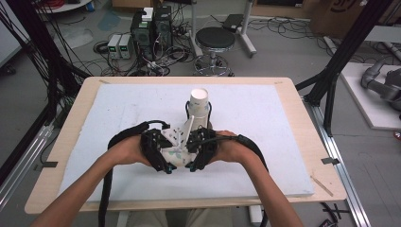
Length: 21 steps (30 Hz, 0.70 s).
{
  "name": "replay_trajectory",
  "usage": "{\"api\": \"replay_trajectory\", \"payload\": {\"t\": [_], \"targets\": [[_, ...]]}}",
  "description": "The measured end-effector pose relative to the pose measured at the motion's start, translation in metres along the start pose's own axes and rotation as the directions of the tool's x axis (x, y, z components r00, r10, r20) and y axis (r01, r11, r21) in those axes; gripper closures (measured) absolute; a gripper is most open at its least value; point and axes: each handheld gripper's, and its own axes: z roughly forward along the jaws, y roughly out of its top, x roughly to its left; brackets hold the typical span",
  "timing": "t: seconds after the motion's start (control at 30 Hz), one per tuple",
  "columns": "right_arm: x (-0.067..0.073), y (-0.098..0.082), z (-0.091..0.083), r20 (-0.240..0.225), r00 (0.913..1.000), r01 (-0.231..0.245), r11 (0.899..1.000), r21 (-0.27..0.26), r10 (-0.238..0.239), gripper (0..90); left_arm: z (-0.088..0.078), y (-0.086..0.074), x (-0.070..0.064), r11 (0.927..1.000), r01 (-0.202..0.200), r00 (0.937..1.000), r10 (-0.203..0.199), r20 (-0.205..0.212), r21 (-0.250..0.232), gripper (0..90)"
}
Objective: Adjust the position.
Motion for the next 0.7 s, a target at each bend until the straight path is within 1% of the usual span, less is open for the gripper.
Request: {"api": "replay_trajectory", "payload": {"t": [0.17,0.27,0.3,0.33,0.37,0.4,0.43,0.5,0.53,0.57,0.63,0.7], "targets": [[0.0003,-0.0007,-0.0008,-0.006,1.0000,-0.005,1.000,-0.005,0.005,37.9,0.0005,0.0003,-0.0012,1.0000,0.008,1.0000,-0.008,0.002,-0.006,31.6],[0.0002,-0.0010,-0.0008,-0.008,1.0000,-0.005,1.000,-0.004,0.005,37.9,0.0010,0.0001,-0.0011,0.9999,0.007,1.0000,-0.007,0.004,-0.011,29.4],[0.0002,-0.0012,-0.0008,-0.012,0.9999,-0.006,1.000,-0.003,0.006,37.9,0.0010,-0.0007,-0.0007,0.9993,0.013,0.9999,-0.012,0.009,-0.035,27.1],[0.0003,-0.0013,-0.0010,-0.011,0.9999,-0.004,1.000,-0.003,0.004,37.9,0.0008,-0.0010,-0.0003,0.9983,0.024,0.9997,-0.024,0.008,-0.052,22.4],[0.0007,-0.0013,-0.0008,-0.014,0.9999,-0.004,1.000,-0.005,0.004,37.8,0.0007,-0.0013,0.0006,0.9970,0.032,0.9993,-0.031,0.023,-0.070,15.6],[0.0008,-0.0013,-0.0005,-0.010,0.9999,-0.004,1.000,-0.005,0.004,37.9,0.0007,-0.0013,0.0006,0.9970,0.032,0.9993,-0.031,0.023,-0.070,8.0],[0.0007,-0.0014,-0.0001,-0.014,0.9999,-0.005,1.000,-0.003,0.005,37.9,-0.0009,-0.0021,0.0005,0.9922,0.037,0.9984,-0.031,0.048,-0.119,6.3],[0.0009,-0.0016,0.0007,-0.014,0.9999,-0.007,1.000,0.004,0.007,37.9,-0.0026,-0.0021,-0.0001,0.9881,0.037,0.9970,-0.027,0.072,-0.149,6.3],[0.0009,-0.0016,0.0007,-0.014,0.9999,-0.007,1.000,0.004,0.007,37.9,-0.0026,-0.0021,-0.0001,0.9881,0.037,0.9970,-0.027,0.072,-0.149,6.2],[0.0010,-0.0017,0.0013,-0.016,0.9998,-0.006,1.000,0.001,0.006,37.9,-0.0042,-0.0021,-0.0003,0.9864,0.040,0.9975,-0.030,0.065,-0.160,6.3],[0.0008,-0.0017,0.0010,-0.016,0.9998,-0.008,1.000,-0.006,0.008,37.8,-0.0052,-0.0025,0.0009,0.9867,0.041,0.9978,-0.032,0.059,-0.157,6.3],[0.0008,-0.0018,0.0011,-0.013,0.9999,-0.008,1.000,-0.004,0.008,37.9,-0.0054,-0.0032,0.0014,0.9853,0.051,0.9975,-0.042,0.056,-0.163,6.3]]}}
